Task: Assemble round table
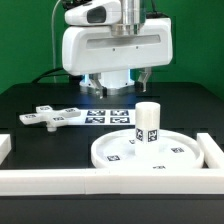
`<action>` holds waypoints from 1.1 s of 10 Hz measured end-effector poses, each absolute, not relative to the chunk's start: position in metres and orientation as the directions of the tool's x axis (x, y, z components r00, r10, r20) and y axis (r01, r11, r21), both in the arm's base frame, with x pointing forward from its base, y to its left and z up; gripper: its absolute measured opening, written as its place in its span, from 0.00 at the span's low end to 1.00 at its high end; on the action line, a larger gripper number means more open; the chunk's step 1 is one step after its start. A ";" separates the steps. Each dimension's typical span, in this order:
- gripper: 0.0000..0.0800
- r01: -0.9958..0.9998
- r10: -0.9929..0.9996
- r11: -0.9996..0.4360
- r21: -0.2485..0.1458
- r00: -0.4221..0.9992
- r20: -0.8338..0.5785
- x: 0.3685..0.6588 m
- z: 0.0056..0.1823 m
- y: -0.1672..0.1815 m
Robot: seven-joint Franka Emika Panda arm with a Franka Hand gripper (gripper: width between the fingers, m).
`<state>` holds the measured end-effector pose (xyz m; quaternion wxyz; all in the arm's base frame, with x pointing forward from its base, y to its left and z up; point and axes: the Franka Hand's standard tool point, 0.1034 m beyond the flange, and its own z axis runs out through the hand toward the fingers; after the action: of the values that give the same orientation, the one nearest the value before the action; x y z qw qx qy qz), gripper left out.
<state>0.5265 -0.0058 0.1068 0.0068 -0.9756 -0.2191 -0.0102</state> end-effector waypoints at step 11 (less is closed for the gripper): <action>0.81 0.625 0.625 -0.781 -0.020 0.781 -0.011 0.475 0.083 -0.097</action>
Offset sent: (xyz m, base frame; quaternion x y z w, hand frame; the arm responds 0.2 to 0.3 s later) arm -0.0220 -0.0239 -0.0213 0.0124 0.0092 -0.0959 0.9953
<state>0.4748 -0.0968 0.0827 0.0075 -0.9435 -0.3311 0.0084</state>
